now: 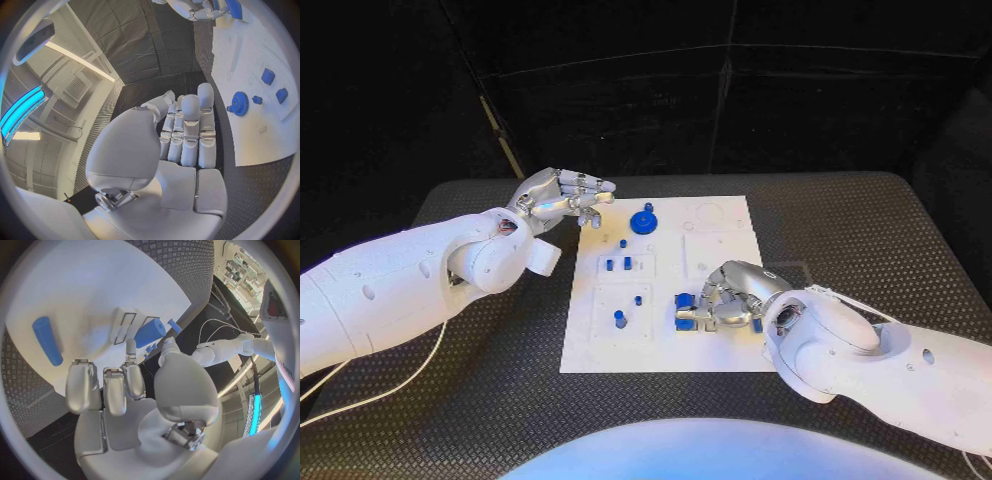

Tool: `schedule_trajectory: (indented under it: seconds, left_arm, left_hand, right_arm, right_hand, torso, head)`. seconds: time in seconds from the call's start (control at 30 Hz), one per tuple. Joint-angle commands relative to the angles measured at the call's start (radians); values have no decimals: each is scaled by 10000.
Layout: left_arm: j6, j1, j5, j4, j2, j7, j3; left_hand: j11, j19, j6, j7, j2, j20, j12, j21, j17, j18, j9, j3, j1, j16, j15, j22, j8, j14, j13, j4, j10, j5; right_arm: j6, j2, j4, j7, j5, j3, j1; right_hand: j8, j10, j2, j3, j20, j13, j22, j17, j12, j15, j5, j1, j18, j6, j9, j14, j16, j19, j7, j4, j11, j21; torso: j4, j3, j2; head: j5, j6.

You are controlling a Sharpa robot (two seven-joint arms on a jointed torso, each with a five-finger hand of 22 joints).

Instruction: Assemble the parts on the task board

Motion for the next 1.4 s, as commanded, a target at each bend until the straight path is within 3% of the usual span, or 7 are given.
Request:
schedule_trajectory:
  seconds: [0.03,0.23,0.43,0.87,1.03,1.17,1.4]
  left_arm:
    - [118,13,42,26,-8,53,9]
    - [130,13,42,31,-12,51,9]
    - [132,13,42,33,-28,49,9]
    - [138,13,42,46,-47,50,9]
    - [135,13,42,47,-57,56,9]
    - [133,12,42,49,-66,55,9]
    - [180,8,42,14,-35,84,8]
  left_hand:
    - [4,-43,-80,14,94,33,28,-43,-8,205,-11,-49,-19,-49,21,-14,45,-55,12,17,-88,-14]
    - [4,-43,-80,14,94,33,28,-43,-8,205,-11,-49,-19,-49,21,-14,45,-55,12,17,-88,-14]
    - [4,-43,-80,14,94,33,28,-43,-8,205,-11,-49,-19,-49,21,-14,45,-55,12,17,-88,-14]
    - [4,-43,-80,14,94,33,28,-43,-8,205,-11,-49,-19,-49,21,-14,45,-55,12,17,-88,-14]
    - [4,-43,-80,14,94,33,28,-43,-8,205,-11,-49,-19,-49,21,-14,45,-55,12,17,-88,-14]
    - [4,-43,-80,14,94,33,28,-43,-8,205,-11,-49,-19,-49,21,-14,45,-55,12,17,-88,-14]
    - [9,-40,-93,19,100,36,43,-58,-28,203,-14,-68,-35,-62,26,-25,46,-65,19,20,-113,-14]
  right_arm:
    - [-77,-7,50,217,-124,3,11]
    - [39,1,7,184,-296,3,11]
    - [58,5,-8,156,-459,4,11]
    - [-45,-26,20,266,-531,4,11]
    - [-835,-183,105,645,-369,4,11]
    - [-1735,-655,354,994,533,7,11]
    - [-1760,-1764,843,881,1351,33,18]
  right_hand:
    - [131,102,277,122,-43,442,37,1739,102,-39,376,709,-81,74,94,865,64,15,-102,-78,-82,53]
    - [316,169,427,257,-89,554,55,1762,175,-89,635,1854,-83,151,235,868,72,19,-166,-663,-134,54]
    - [433,219,474,298,-115,647,77,1792,236,-109,367,2526,-87,158,328,873,82,24,-192,-1135,-159,56]
    - [462,248,456,279,-118,701,92,1809,278,-112,316,2640,-91,153,353,877,89,29,-198,-1241,-165,61]
    - [373,245,435,153,-102,710,103,1802,276,-78,329,2383,-95,-9,325,875,85,32,-122,-1095,-108,63]
    - [56,112,534,-105,-10,567,10,1712,105,35,1081,1938,-78,-369,191,855,43,-23,30,-702,26,5]
    - [-130,70,648,-297,55,544,27,1721,54,85,1669,1860,-75,-373,101,857,45,-20,77,-442,74,7]
  torso:
    - [-10,1,5]
    - [19,-1,5]
    - [6,-1,8]
    - [14,-3,4]
    - [9,-1,-1]
    - [-5,3,-4]
    - [-70,7,-59]
  head:
    - [-12,-9]
    - [-22,-25]
    - [-4,-49]
    - [-11,-107]
    - [-20,-99]
    - [-52,-60]
    - [-260,19]
